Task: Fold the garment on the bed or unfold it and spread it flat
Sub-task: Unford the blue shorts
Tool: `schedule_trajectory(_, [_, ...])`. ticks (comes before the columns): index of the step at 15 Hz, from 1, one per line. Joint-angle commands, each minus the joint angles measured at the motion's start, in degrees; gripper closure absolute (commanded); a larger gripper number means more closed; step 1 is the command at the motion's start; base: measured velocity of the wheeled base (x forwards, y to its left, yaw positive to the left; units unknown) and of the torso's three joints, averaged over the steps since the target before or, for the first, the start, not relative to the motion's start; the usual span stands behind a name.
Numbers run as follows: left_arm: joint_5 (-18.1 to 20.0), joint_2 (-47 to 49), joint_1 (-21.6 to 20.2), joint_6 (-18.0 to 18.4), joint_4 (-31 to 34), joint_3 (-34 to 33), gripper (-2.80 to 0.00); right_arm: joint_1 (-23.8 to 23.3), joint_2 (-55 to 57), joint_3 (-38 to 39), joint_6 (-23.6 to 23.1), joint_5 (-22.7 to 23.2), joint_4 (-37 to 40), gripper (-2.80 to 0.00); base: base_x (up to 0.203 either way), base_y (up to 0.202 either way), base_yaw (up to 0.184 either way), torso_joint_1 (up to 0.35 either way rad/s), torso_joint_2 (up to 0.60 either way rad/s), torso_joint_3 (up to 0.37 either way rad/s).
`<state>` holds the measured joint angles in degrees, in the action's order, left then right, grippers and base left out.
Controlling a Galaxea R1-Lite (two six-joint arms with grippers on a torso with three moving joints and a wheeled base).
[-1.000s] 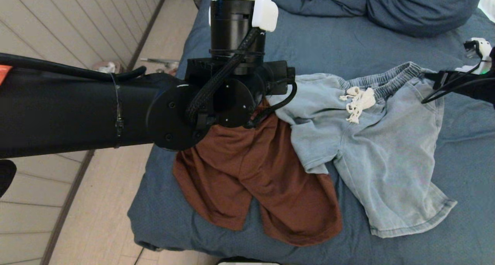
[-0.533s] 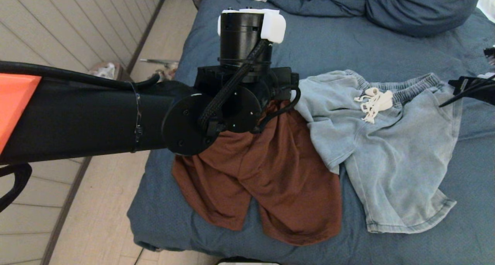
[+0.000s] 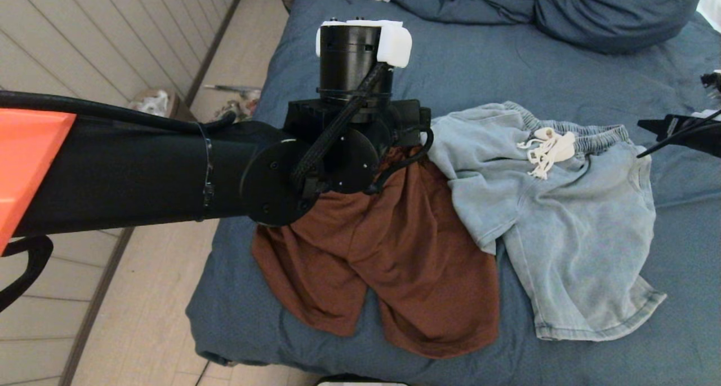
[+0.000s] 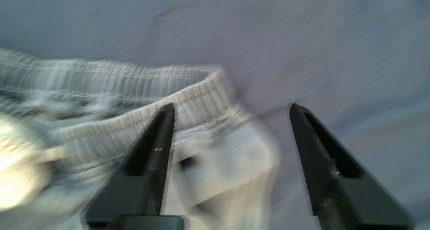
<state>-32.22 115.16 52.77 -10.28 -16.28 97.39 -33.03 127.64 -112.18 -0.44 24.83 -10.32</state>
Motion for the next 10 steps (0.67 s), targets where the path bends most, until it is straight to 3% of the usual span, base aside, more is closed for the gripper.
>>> schedule_trajectory(1, [-0.21,0.06,0.05,-0.09,-0.15,-0.36,-2.8,0.25,-2.14,0.21,3.71,2.69,2.33,0.0,0.0,0.0,0.0,0.0,0.0,0.0])
schedule_trajectory(4, [-0.21,0.43,0.1,-0.21,0.48,-0.32,-2.8,0.86,-10.06,0.31,11.42,13.72,16.4,0.0,0.0,0.0,0.0,0.0,0.0,0.0])
schedule_trajectory(6, [-0.25,1.61,-0.57,-1.47,2.05,-0.27,-2.8,3.46,-17.6,0.35,14.08,17.79,33.79,0.0,0.0,0.0,0.0,0.0,0.0,0.0])
schedule_trajectory(8, [0.89,2.0,-2.02,-4.43,6.57,1.4,-2.8,7.27,-22.84,0.38,14.81,17.28,47.76,0.0,0.0,0.0,0.0,0.0,0.0,0.0])
schedule_trajectory(10, [3.04,2.17,-3.12,-8.97,13.2,3.86,-2.8,9.21,-24.81,0.56,14.24,13.49,52.77,0.0,0.0,0.0,0.0,0.0,0.0,0.0])
